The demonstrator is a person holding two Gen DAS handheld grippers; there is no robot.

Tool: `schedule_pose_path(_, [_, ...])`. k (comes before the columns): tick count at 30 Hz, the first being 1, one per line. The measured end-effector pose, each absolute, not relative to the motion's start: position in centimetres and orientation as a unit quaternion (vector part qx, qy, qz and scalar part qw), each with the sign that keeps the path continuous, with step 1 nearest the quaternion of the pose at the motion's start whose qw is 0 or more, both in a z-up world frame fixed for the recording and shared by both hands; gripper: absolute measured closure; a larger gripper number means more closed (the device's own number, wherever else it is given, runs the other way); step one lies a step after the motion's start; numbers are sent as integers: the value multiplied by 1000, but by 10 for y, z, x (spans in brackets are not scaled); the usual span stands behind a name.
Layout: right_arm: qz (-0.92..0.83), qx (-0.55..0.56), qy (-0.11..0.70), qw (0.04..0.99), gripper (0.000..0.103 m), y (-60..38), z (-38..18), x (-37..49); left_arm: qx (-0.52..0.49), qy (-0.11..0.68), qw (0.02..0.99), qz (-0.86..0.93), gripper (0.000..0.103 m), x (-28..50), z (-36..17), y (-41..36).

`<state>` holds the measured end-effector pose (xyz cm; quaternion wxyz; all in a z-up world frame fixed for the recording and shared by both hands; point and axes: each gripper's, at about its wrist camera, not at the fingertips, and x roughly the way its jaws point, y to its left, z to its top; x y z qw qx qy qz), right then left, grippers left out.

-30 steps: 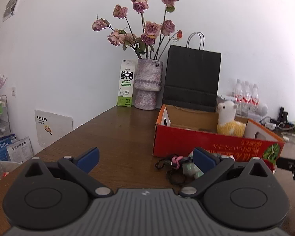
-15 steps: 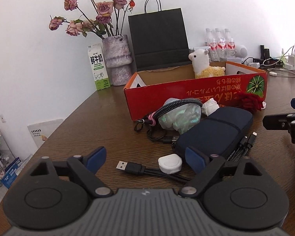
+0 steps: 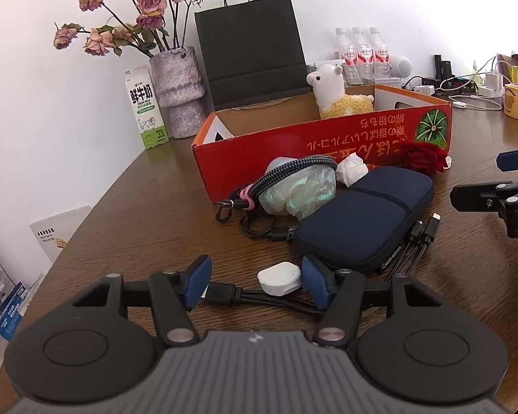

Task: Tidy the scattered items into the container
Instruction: 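Grasp the white plug with the left tool while the right tool grasps the black cable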

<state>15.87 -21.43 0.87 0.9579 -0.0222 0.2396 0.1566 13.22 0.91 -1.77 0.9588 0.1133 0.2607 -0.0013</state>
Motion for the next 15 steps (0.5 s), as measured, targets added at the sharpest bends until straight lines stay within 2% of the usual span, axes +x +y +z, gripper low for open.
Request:
schedule_pose_path(5, [155,-22,240,958,0,-215,9,159,112,271,956,-14,49,135,-20,11])
schedule_pose_path(8, [152,-23,240,958,0,-215,9,159,112,274,955,-27,74,136,-20,11])
schedule_pose_path(15, [145,-30,226,963,0,-214,9,154,95,251,963,-34,74,125,-15,12])
